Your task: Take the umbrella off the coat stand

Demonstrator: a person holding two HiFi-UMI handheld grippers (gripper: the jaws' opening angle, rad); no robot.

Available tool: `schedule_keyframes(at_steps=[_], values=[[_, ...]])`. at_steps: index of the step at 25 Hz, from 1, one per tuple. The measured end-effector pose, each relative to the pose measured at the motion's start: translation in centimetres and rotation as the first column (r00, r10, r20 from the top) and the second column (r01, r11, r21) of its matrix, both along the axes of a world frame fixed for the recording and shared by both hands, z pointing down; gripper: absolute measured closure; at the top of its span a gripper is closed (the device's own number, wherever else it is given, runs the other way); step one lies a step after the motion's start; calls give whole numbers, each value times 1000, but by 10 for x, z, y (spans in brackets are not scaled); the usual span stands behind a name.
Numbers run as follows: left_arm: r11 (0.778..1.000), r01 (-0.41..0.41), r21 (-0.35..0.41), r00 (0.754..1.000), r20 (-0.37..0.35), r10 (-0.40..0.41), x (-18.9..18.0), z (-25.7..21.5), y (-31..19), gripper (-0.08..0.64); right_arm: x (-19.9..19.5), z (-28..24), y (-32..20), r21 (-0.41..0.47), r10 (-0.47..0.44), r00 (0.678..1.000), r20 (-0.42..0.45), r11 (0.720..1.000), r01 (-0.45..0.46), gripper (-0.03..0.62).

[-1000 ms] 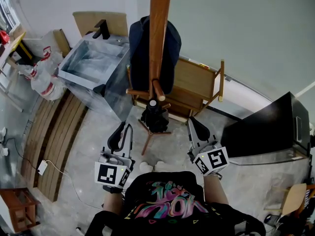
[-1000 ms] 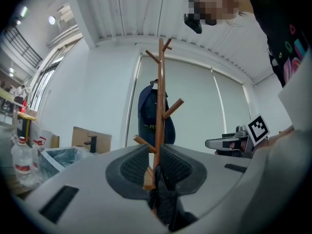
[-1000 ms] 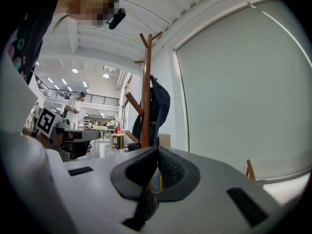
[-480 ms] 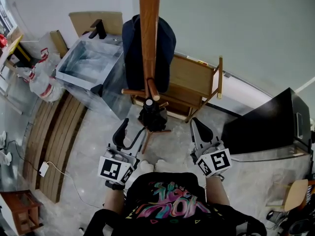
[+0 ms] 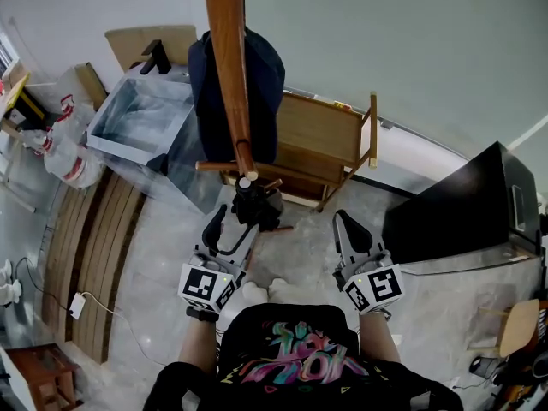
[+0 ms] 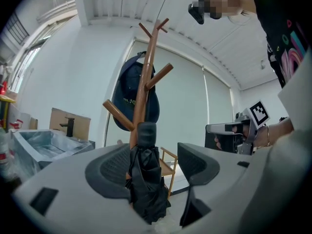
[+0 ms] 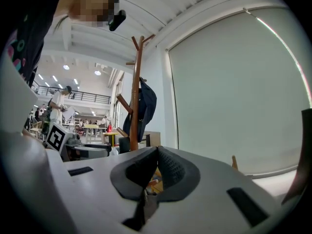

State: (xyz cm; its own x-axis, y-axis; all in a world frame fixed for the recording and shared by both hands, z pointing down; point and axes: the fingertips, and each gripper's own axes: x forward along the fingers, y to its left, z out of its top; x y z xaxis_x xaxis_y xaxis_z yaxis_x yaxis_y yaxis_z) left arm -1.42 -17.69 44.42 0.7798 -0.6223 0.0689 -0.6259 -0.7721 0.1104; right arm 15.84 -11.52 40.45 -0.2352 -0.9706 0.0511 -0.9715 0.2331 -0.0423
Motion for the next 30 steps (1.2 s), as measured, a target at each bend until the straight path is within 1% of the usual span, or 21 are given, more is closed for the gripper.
schedule_keyframes(at_steps=[7,12,19,23,30], values=[[1000,-7,-17,1000,-11,6,16,14,-19,261,12,9,2,-26,26,1000,7,999,-26,577],[999,-15,-46,999,28,16,25,36,-32,253,14,14,4,-44,26,1000,1,999,-26,577],[996,-23,-91,998,63,28,35,64,-49,244,21,19,1,-64,30,1000,-4,997,-30,577],[995,-29,-91,996,79,36,41,72,-54,244,21,20,4,-71,27,1000,-10,997,-28,577],[996,-46,-81,995,80,53,52,74,-58,245,23,22,4,-75,31,999,-9,997,-32,577]])
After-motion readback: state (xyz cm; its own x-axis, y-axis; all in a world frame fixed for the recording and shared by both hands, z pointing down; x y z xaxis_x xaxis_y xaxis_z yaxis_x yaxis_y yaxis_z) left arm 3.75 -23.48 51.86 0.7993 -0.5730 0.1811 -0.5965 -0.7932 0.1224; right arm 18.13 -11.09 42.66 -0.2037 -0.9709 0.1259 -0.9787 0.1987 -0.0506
